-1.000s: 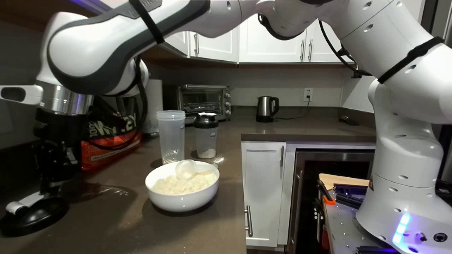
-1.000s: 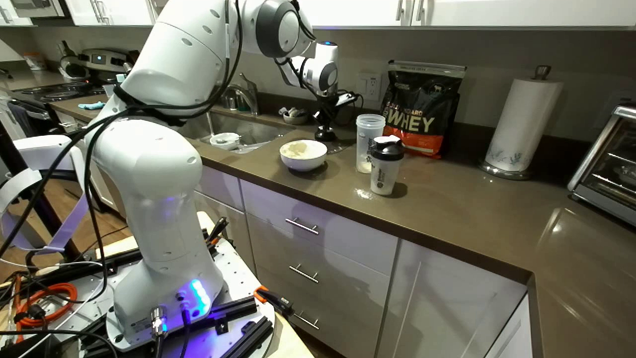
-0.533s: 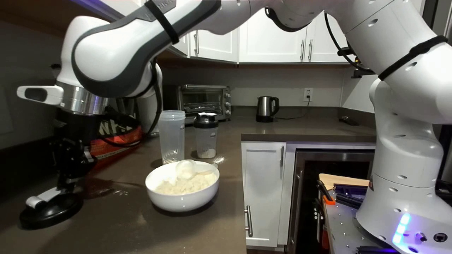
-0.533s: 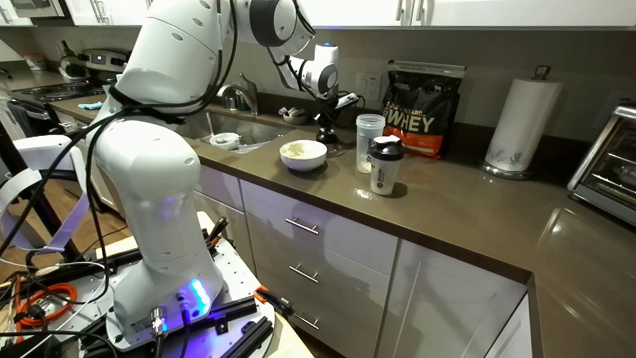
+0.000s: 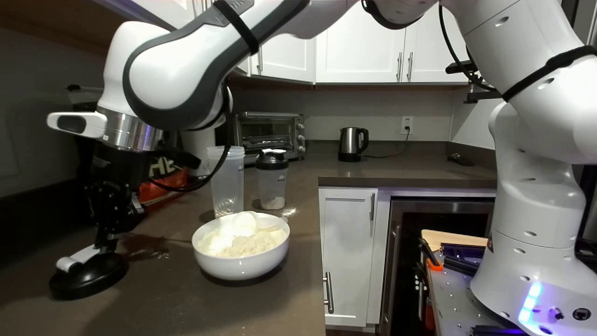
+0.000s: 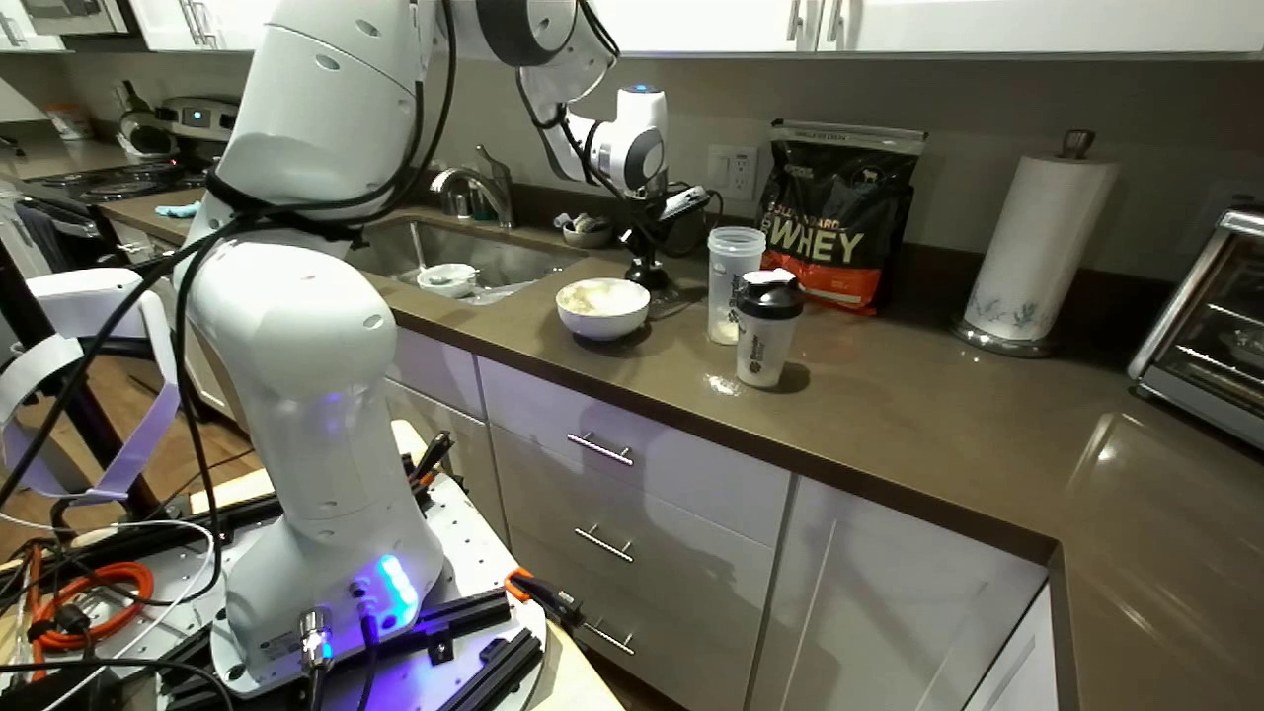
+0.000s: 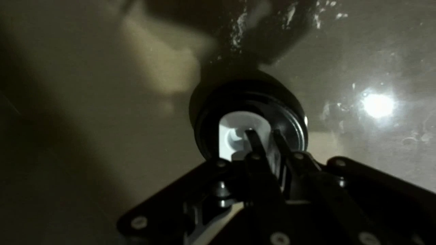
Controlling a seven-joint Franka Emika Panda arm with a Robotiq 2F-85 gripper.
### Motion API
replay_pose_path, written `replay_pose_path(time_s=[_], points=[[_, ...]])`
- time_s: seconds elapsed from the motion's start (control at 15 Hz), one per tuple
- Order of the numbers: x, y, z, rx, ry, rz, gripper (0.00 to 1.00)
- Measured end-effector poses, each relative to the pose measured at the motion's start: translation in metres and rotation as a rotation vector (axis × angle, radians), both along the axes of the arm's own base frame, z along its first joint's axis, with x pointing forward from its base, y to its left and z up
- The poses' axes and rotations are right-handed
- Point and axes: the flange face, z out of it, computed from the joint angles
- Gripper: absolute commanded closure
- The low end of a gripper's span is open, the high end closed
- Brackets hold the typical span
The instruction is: Pick the lid on the counter and put it on the bigger cup
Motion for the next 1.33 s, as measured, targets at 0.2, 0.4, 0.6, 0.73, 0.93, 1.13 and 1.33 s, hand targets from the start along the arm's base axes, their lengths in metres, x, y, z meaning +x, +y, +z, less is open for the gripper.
replay_pose_path(time_s=[0.2, 0.4, 0.6, 0.73, 0.93, 1.13, 1.33], points=[[-0.008, -0.008, 0.008, -0.01, -0.003, -0.004, 0.95], [-0.014, -0.014, 0.019, -0.018, -0.011, -0.008, 0.95], [-0.02, -0.02, 0.03, -0.023, -0.022, -0.013, 0.8], [-0.024, -0.023, 0.036, -0.026, -0.027, -0.016, 0.57], [-0.027, -0.025, 0.038, -0.029, -0.026, -0.018, 0.39], [-0.028, -0.026, 0.037, -0.03, -0.024, -0.018, 0.2], [-0.028, -0.025, 0.035, -0.03, -0.021, -0.019, 0.02]])
